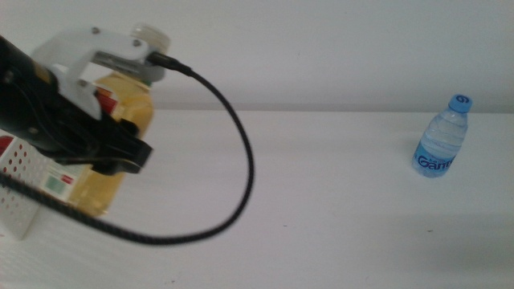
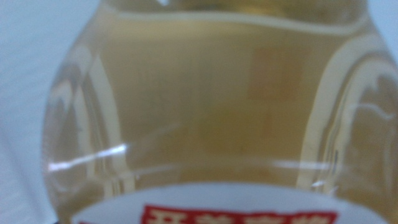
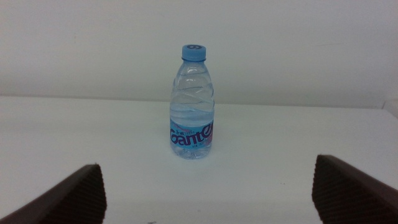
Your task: Use arms to grab the bottles and put them into the dustbin to the left of the table.
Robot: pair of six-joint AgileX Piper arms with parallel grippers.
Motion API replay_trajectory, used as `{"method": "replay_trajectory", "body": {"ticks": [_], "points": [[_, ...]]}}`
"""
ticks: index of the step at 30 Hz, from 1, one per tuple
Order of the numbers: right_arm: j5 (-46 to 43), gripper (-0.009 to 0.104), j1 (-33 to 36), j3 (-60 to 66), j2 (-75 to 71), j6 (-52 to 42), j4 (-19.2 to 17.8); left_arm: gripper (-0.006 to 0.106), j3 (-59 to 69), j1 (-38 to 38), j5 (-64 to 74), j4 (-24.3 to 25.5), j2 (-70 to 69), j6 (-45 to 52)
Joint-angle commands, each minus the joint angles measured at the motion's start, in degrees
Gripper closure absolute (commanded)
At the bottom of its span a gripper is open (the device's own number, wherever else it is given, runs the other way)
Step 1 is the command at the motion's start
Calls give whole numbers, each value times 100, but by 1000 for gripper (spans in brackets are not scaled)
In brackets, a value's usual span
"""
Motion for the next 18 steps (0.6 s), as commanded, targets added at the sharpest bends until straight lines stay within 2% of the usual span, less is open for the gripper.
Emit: {"method": "replay_trajectory", "body": {"ticks": [1, 9, 18], "points": [[-26, 7, -39, 243, -219, -18, -19, 102, -247, 270, 43, -14, 46, 242], [-26, 7, -39, 243, -219, -18, -19, 102, -1318, 1570, 1094, -57, 890, 1034], [-26, 7, -39, 243, -219, -18, -19, 102, -2331, 2950, 1404, -259, 2122, 1982]]}}
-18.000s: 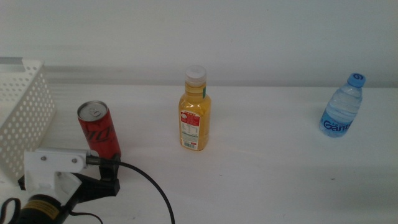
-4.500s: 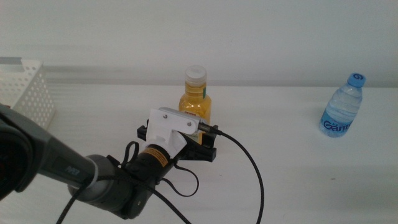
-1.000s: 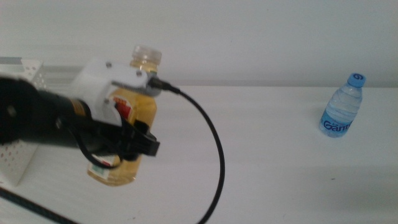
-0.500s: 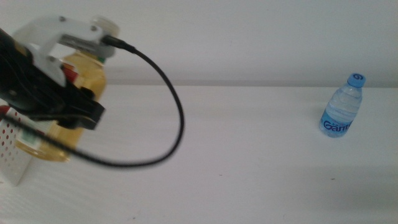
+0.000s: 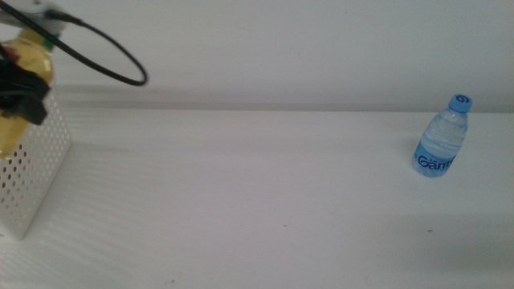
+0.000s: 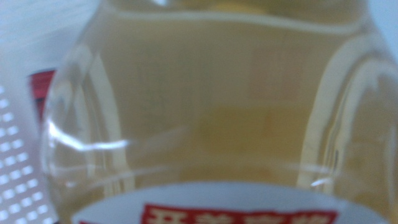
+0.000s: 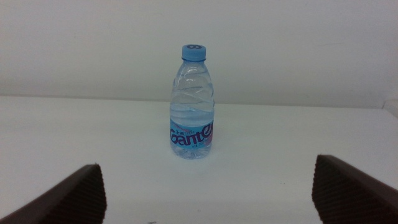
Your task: Use arms to grab the bottles and put them into the dustbin to the left of the table.
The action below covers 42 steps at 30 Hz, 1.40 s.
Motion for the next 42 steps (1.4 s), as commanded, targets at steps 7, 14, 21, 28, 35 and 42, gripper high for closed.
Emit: {"method": "replay_trajectory", "body": {"ticks": [7, 14, 21, 28, 35, 42], "points": [[-26, 7, -39, 243, -219, -18, -19, 102, -590, 1015, 375, 11, 689, 741], [-26, 7, -39, 243, -219, -18, -19, 102, -903, 1314, 363, 256, 1295, 763], [-26, 7, -39, 243, -219, -18, -19, 102, -903, 1342, 58, 319, 1540, 520], [-26, 7, -39, 243, -219, -18, -19, 85, -903, 1342, 23, 262, 1582, 320], [-26, 7, -39, 243, -219, -18, -19, 17, -903, 1342, 53, 387, 1582, 330], [-26, 7, -39, 243, -219, -18, -19, 7, -985, 1176, 275, 677, 1342, 137]]}}
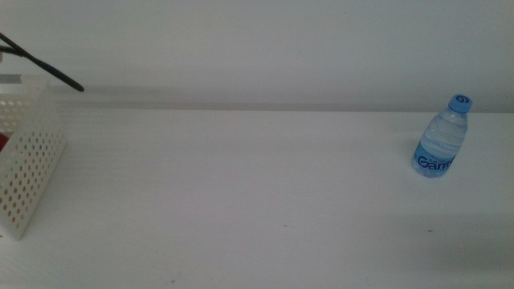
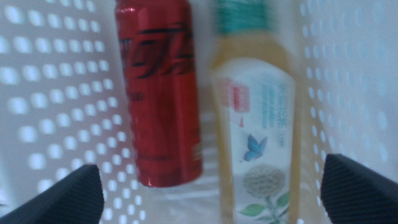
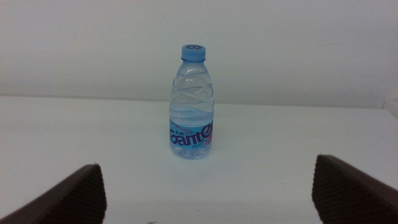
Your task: Use arms to grab the bottles and put them into the dustbin to the left of the table.
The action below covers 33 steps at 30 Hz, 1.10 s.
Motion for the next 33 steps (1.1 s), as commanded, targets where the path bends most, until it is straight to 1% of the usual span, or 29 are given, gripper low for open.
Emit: {"method": "replay_trajectory", "body": {"ticks": [1, 3, 5, 9, 15, 17, 18, 22, 25, 27, 29, 32, 33], "points": [[-26, 7, -39, 243, -219, -18, -19, 7, -143, -146, 408, 107, -267, -216], [-26, 7, -39, 243, -219, -18, -19, 7, -238, -268, 481, 127, -493, -319], [-26, 7, -39, 243, -219, -18, -19, 7, -249, -416, 481, -37, -802, -447], [-26, 7, -39, 243, -219, -18, -19, 7, -236, -634, 487, -850, -1383, -431], [-26, 7, -39, 243, -219, -18, -19, 7, 136, -1043, 510, -2284, -2142, -66], [-26, 7, -39, 243, -219, -18, -19, 7, 496, -1285, 417, -2501, -2498, 57], [-26, 7, -39, 243, -219, -18, -19, 7, 660, -1462, 347, -2512, -2705, 100], [-26, 7, -39, 243, -219, -18, -19, 7, 1537, -2305, -81, -2297, -3617, 41], [-26, 7, -39, 243, -219, -18, -19, 7, 2058, -3135, -583, -2029, -4308, -482], [-26, 7, -39, 243, -219, -18, -19, 7, 2325, -3838, -903, -1642, -4732, -1032], [-26, 7, -39, 243, -219, -18, -19, 7, 2548, -4565, -1013, -1045, -5053, -1752], [-26, 7, -39, 243, -219, -18, -19, 7, 2744, -5405, -916, -222, -5350, -2543], [-26, 7, -39, 243, -219, -18, -19, 7, 2769, -5573, -916, -94, -5403, -2708]]}}
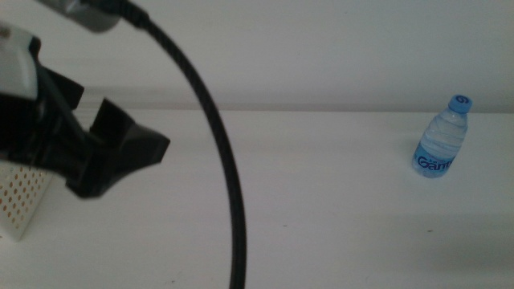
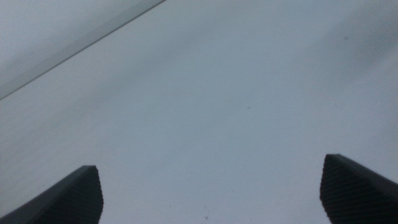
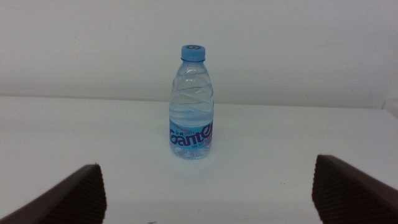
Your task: Use arms to grab the bottles and put them into the dustbin to the left of the table.
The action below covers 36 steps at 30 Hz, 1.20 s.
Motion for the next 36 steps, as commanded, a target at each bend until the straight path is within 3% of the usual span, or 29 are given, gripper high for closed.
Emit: {"method": "replay_trajectory", "body": {"ticks": [1, 8, 27, 36], "points": [[-26, 7, -39, 243, -219, -18, -19, 7, 89, -473, -80, 460, -140, -630], [-26, 7, -39, 243, -219, -18, -19, 7, 89, -649, -92, -18, -186, -697], [-26, 7, -39, 243, -219, -18, -19, 7, 89, -649, -918, -47, -186, -697], [-26, 7, -39, 243, -219, -18, -19, 7, 89, -649, -1484, -559, -195, -747]]}}
